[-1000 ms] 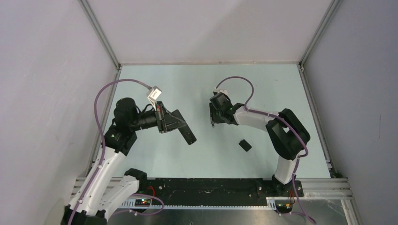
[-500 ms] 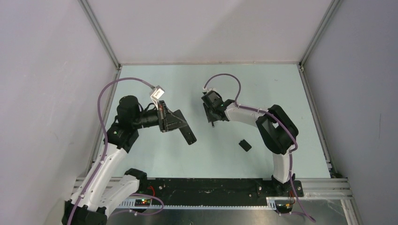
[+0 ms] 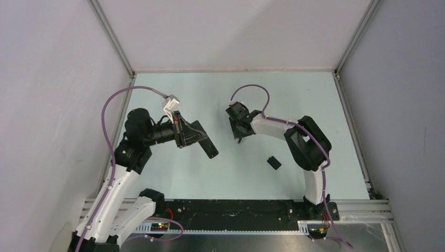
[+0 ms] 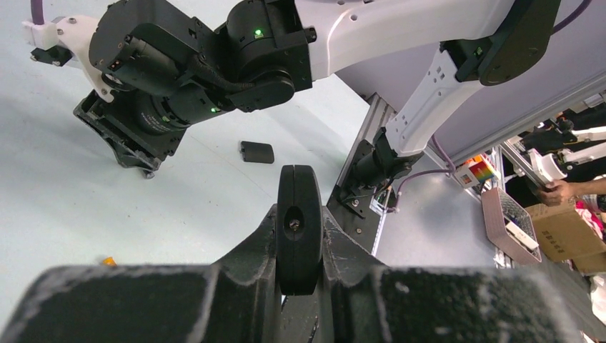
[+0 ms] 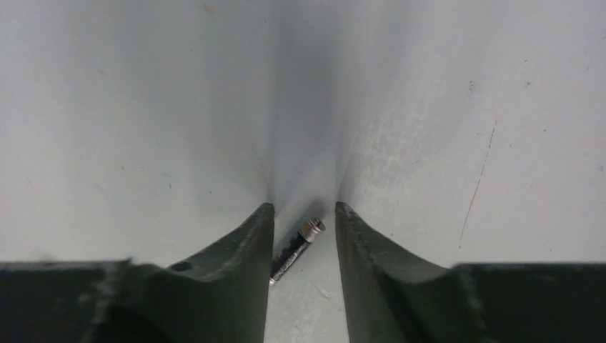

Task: Load the batteries into the remote control
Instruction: Pick up the battery from the center of the board.

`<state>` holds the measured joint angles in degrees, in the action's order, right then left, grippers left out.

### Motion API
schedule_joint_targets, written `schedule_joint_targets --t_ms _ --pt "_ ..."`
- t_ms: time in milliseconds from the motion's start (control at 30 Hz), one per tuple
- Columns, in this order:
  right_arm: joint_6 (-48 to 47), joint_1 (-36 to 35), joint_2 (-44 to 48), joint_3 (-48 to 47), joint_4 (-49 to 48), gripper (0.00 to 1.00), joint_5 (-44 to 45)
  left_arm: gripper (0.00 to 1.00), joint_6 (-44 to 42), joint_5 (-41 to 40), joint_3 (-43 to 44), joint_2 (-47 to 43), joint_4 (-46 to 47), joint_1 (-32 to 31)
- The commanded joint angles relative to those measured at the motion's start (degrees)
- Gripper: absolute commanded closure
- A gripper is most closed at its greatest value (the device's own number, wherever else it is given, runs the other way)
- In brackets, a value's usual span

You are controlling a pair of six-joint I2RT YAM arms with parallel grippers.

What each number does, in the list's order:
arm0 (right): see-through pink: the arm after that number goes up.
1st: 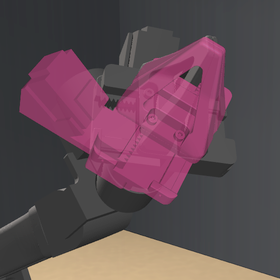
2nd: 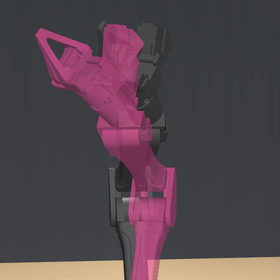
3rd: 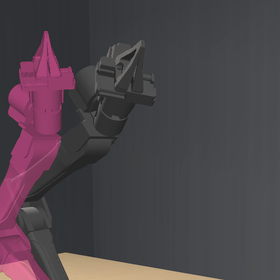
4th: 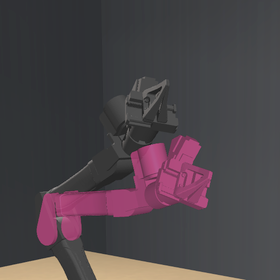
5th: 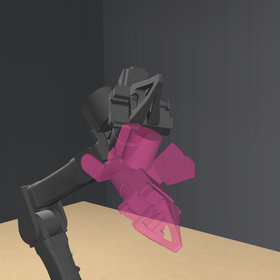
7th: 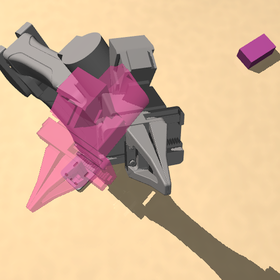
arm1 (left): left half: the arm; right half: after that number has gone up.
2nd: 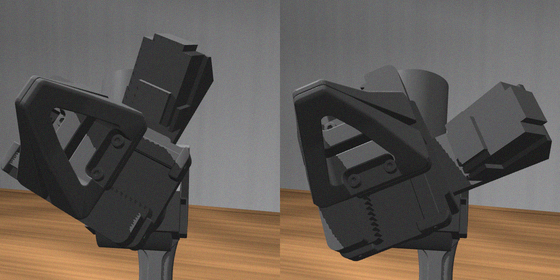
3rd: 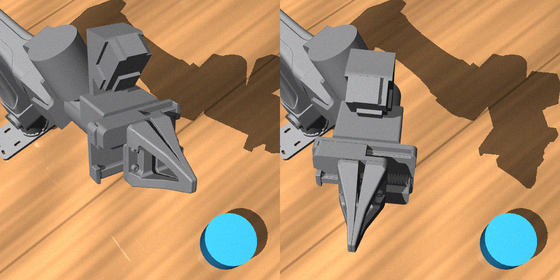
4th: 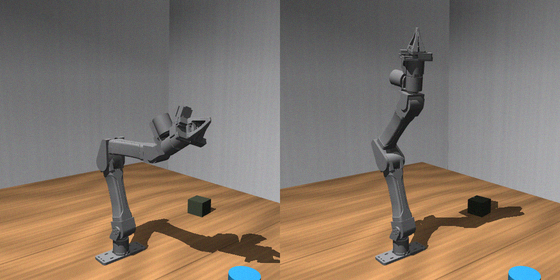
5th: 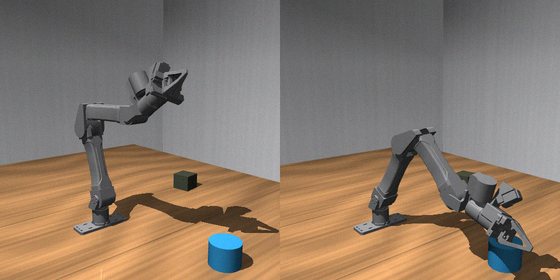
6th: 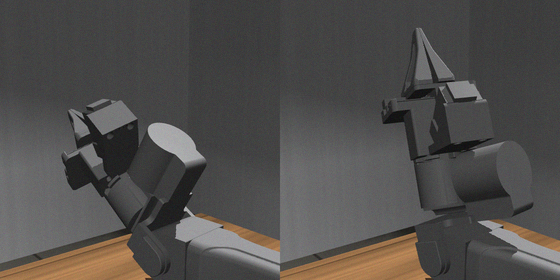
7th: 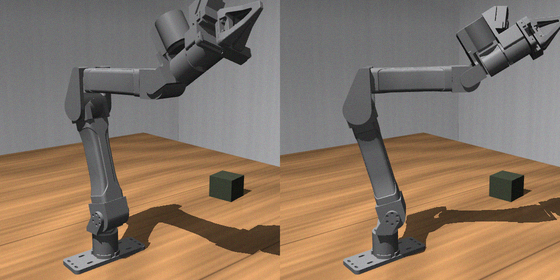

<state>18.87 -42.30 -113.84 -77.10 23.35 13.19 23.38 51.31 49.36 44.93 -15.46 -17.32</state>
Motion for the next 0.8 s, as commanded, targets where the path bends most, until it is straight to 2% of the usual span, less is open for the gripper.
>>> schedule_joint_targets --t_ms 0,67,167,433,767 --pt "3.1 -0.7 -0.8 -1.8 3.7 0.54 0.2 1.0 -1.8 -0.2 1.9 0.1 0.8 0.2" --pt "5.0 -1.1 -0.4 -1.9 4.3 0.48 1.3 1.0 -1.9 -0.4 1.8 0.1 0.8 0.3" --pt "8.8 -1.2 -0.4 -2.2 5.9 0.48 2.8 1.0 -2.0 -0.5 1.8 0.2 0.7 0.2" --pt "18.8 -2.2 -0.7 -2.5 12.3 0.56 5.2 1.0 -2.0 -1.1 0.9 -0.9 0.6 0.2" --pt "18.2 -0.4 -1.0 -2.6 9.2 0.81 4.5 1.0 -1.3 0.0 1.0 -0.2 0.6 0.2"
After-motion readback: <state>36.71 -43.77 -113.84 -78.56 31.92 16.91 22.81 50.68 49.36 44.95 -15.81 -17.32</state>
